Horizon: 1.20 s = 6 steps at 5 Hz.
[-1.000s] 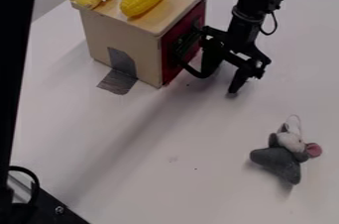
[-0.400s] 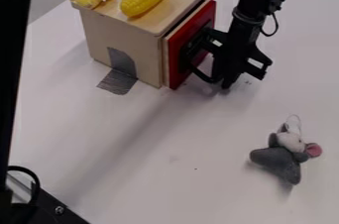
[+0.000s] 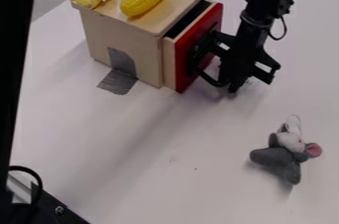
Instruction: Open the drawer
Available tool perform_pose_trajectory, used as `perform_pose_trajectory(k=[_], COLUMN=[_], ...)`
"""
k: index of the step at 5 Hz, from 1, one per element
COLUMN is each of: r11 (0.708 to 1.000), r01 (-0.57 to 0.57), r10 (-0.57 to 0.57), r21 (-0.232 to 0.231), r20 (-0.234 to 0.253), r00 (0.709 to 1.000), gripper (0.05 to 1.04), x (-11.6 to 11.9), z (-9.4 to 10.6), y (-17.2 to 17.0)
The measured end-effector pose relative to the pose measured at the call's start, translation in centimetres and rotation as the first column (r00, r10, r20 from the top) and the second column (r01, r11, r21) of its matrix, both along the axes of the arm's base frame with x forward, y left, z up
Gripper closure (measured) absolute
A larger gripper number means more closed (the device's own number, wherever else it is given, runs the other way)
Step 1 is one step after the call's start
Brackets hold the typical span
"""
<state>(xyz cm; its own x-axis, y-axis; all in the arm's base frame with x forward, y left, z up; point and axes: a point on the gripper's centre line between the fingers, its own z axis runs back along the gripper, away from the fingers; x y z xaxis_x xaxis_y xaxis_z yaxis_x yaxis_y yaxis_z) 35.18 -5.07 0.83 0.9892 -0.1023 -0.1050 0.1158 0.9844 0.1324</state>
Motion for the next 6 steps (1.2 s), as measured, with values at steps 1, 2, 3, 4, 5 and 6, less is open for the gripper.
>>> perform_pose_trajectory(k=[1, 2, 3, 4, 5, 6], r11=[1.000, 0.999, 0.999, 0.999, 0.999, 0.995], r01=[0.031, 0.044, 0.054, 0.049, 0.051, 0.094], r10=[-0.031, -0.044, -0.054, -0.048, -0.050, -0.092], r21=[0.003, 0.002, -0.003, -0.014, -0.014, -0.018], r20=[0.005, 0.014, 0.023, 0.042, 0.046, 0.089], r00=[1.000, 0.999, 0.998, 0.998, 0.998, 0.992], gripper=[0.953, 0.953, 0.953, 0.953, 0.924, 0.694], x=[-0.1, -0.1, 0.0, 0.3, 0.4, 1.3], z=[0.0, 0.2, 0.4, 0.8, 1.2, 2.1], y=[-1.3, -2.2, -3.4, -4.5, -5.0, -6.1])
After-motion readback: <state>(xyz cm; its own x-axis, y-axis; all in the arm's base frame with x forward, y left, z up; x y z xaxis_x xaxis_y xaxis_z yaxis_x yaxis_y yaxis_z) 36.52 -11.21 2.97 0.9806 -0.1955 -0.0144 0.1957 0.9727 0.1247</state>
